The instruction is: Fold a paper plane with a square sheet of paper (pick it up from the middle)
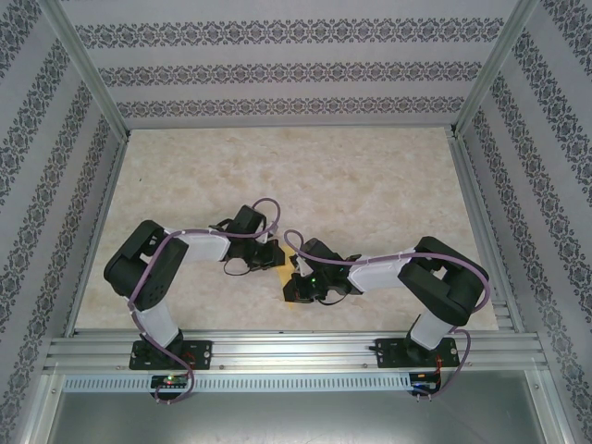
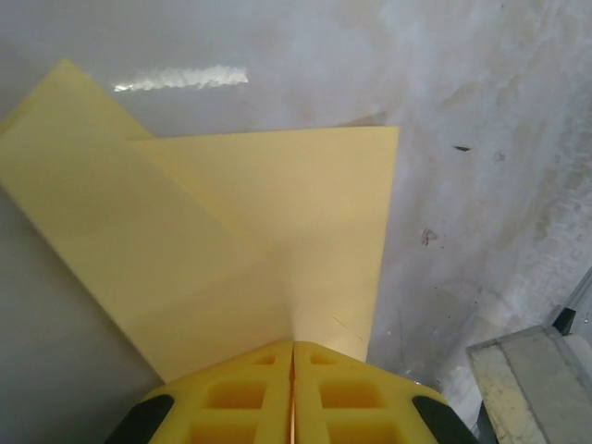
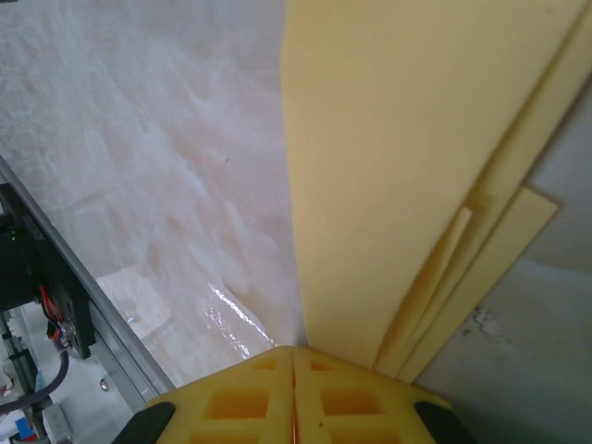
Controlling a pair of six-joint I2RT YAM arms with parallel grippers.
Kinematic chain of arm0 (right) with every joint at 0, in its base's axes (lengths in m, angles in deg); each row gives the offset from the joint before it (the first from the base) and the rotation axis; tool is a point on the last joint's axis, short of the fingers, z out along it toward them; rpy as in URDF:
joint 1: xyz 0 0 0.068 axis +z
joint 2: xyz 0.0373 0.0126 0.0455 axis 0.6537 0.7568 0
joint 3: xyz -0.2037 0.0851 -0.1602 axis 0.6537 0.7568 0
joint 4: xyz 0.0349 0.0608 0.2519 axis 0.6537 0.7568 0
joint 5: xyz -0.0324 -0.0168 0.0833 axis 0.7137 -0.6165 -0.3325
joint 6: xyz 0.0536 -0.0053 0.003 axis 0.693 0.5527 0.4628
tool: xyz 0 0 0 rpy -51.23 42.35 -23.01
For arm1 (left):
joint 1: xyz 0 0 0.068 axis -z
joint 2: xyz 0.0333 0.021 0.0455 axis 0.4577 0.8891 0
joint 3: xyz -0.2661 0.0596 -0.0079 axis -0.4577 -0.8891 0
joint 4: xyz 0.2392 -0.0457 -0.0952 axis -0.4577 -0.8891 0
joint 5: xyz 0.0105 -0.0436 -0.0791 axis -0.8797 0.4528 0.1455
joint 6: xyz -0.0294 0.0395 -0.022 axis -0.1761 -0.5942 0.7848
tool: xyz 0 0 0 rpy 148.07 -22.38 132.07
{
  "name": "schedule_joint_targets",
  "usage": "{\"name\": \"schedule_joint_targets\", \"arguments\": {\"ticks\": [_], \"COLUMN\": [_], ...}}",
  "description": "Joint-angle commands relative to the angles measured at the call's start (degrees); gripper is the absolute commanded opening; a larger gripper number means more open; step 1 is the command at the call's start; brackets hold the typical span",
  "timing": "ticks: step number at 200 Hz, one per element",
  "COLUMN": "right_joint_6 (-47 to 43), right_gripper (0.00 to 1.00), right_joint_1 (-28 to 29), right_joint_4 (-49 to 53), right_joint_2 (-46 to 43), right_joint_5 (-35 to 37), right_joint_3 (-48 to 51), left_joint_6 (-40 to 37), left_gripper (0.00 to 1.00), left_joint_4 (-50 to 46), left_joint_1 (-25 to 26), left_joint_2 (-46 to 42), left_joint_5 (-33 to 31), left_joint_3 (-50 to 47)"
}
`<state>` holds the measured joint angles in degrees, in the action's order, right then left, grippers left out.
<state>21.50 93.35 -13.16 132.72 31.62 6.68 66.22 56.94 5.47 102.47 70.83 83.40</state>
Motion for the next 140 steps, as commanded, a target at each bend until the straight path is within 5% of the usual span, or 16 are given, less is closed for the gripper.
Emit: {"name": "schedule_joint_targets", "arguments": {"ticks": [1, 140], "right_joint_6": [1.1, 6.8], "right_gripper": [0.09, 0.14], "right_joint_1": [1.2, 6.7], "right_joint_4": [8.6, 4.2], "right_joint_2": [2.3, -4.7], "right_joint_5": [7.4, 5.8], "right_joint_3": [3.2, 8.3], "left_joint_6": [0.1, -0.6], "left_gripper": [0.09, 0.06], "left_joint_4": [-1.0, -5.2], "left_joint_1": [0.5, 0.3], "left_joint_2": [2.3, 5.4], "left_joint_5": [-4.4, -9.1], "left_joint_3": [1.2, 1.6]}}
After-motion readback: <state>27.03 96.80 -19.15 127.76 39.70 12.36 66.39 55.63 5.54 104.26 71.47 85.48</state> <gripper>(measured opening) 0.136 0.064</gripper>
